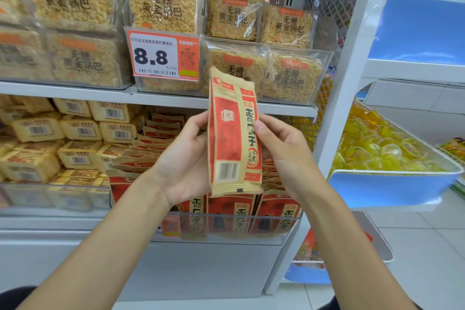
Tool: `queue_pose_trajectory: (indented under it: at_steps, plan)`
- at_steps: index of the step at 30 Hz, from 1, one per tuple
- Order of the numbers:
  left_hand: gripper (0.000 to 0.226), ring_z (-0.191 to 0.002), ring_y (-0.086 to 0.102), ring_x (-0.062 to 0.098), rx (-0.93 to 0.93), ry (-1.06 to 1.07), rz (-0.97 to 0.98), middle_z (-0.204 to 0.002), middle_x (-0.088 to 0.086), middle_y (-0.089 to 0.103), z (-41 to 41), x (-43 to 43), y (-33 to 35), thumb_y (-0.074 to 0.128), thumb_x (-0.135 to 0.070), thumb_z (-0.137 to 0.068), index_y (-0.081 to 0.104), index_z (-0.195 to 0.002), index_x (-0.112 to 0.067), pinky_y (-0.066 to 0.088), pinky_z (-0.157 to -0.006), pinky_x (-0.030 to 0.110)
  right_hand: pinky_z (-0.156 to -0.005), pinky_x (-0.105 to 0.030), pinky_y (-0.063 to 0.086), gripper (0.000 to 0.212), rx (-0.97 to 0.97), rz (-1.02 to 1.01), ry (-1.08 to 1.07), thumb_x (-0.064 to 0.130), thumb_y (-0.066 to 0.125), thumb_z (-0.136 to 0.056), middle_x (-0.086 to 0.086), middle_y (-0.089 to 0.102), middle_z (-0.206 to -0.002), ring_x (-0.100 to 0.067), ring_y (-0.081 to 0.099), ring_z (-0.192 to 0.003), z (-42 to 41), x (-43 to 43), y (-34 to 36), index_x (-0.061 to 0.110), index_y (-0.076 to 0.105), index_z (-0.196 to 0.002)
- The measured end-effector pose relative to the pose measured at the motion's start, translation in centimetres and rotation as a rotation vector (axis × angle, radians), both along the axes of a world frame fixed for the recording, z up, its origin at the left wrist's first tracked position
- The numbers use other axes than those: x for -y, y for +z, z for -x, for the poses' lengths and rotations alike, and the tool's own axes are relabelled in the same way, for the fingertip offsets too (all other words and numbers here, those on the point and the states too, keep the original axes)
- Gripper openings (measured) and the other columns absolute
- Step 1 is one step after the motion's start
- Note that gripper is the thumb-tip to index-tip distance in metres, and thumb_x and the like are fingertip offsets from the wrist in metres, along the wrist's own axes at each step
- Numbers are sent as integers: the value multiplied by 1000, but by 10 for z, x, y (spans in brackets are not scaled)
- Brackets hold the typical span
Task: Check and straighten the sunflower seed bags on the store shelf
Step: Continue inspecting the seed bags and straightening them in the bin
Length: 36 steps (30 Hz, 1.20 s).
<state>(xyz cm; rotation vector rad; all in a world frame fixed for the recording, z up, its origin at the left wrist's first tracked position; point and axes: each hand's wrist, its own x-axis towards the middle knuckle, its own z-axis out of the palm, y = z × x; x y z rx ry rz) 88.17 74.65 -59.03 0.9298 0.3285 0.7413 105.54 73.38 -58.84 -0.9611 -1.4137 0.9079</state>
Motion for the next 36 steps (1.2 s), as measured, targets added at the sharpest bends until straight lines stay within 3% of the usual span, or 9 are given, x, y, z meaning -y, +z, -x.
queue_pose_trajectory:
  at_steps: [4,6,9,15,19,24,27,31,36]
  plan:
    - [50,-91,72,18,-209,296,-265,-108,3,73,-18,-1,13,62,-30,-92,48,-140,-30,57,-81,39,-86,-33,56,29,6,-65,-117,7,66,-90,0,74,-103,-12,68,-94,-5,-4,4,21,66,-116]
    - [55,-94,73,20,-328,429,-403,-108,2,75,-24,-2,23,70,-24,-86,49,-136,-31,59,-79,36,-83,-39,56,18,-150,24,-62,17,58,-96,-3,75,-104,-19,69,-93,-9,-2,9,22,70,-109]
    - [45,-89,73,12,-500,532,-576,-106,-4,74,-27,-9,32,76,-25,-84,56,-124,-29,58,-75,28,-87,-41,50,37,-361,63,49,40,41,-101,-9,72,-109,-23,65,-98,-26,0,16,17,67,-114]
    - [38,-91,69,6,-651,592,-875,-101,-7,73,-41,-16,30,83,-19,-78,64,-112,-21,58,-81,27,-67,-15,53,20,12,-194,-84,0,66,-85,11,75,-82,-2,70,-78,-49,13,30,13,66,-100]
    - [37,-112,60,-1,-668,530,-920,-120,-13,67,-41,-23,32,74,-26,-86,61,-120,-31,46,-102,26,-61,-8,45,27,155,-385,-193,-7,64,-86,24,69,-65,9,60,-60,-67,20,46,20,70,-86]
    - [37,-127,49,9,-1205,333,-960,-142,-6,54,-27,-56,16,47,-34,-103,55,-138,-24,35,-100,22,-71,-10,49,51,263,-352,-248,-6,67,-85,26,72,-75,9,65,-72,-85,14,40,45,76,-84]
    - [42,-139,40,14,-1367,206,-1053,-151,-3,45,-33,-72,8,39,-29,-106,46,-146,-19,29,-107,23,-81,-12,51,40,291,-288,-269,-5,66,-86,25,73,-85,7,68,-87,-86,-1,20,34,76,-92]
    - [44,-140,39,17,-1466,125,-1153,-151,-1,46,-41,-91,2,32,-34,-107,46,-146,-19,29,-117,32,-91,-22,52,29,257,-214,-302,1,64,-90,15,75,-98,-3,68,-99,-84,-24,-8,25,74,-102]
    - [41,-136,43,13,-1404,95,-1120,-148,-6,49,-36,-93,-5,35,-32,-107,49,-144,-21,30,-107,22,-81,-16,49,29,356,-87,-279,5,61,-94,16,75,-96,-1,68,-93,-86,-49,-30,32,73,-98]
